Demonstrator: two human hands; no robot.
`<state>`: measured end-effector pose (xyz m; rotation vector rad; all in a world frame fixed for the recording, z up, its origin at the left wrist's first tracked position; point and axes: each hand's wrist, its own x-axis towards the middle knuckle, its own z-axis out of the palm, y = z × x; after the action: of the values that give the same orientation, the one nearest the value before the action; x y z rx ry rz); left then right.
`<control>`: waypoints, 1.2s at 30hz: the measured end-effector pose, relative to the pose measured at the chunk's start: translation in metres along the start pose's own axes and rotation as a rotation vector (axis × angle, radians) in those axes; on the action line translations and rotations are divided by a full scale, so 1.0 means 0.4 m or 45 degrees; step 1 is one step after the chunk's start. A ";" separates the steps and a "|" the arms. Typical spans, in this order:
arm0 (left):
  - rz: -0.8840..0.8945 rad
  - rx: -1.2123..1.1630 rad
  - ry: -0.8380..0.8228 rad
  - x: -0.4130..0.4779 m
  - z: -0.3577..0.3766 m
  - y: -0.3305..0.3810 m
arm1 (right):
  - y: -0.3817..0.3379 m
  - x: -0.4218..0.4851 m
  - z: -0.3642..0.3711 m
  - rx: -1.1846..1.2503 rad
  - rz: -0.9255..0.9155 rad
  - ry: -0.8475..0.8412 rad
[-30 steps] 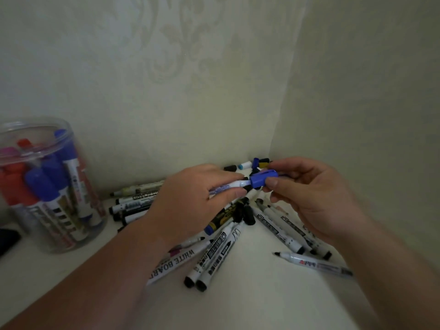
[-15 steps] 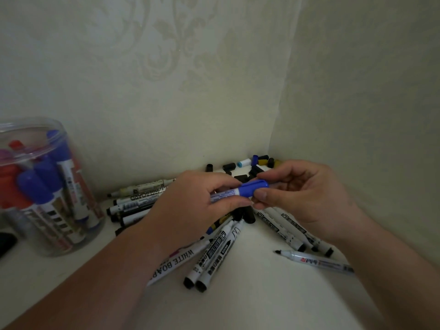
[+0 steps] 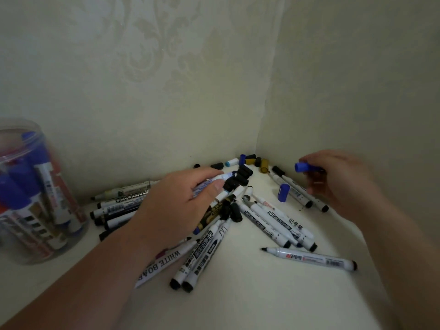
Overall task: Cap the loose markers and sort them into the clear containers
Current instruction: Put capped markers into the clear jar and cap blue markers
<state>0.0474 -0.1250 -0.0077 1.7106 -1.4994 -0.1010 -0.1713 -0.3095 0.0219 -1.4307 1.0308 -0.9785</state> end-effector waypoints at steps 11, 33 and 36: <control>0.018 0.073 0.061 -0.002 0.015 0.004 | 0.034 0.010 0.027 -1.281 -0.155 -0.284; 0.220 -0.025 0.234 0.000 0.014 0.017 | -0.006 -0.138 0.149 0.245 -0.069 -0.703; 0.219 -0.034 0.220 0.000 0.015 0.018 | -0.004 -0.138 0.149 0.257 -0.082 -0.697</control>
<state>0.0386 -0.1278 -0.0070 1.5214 -1.5012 0.1145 -0.1304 -0.2397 0.0160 -1.4540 0.4730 -0.6550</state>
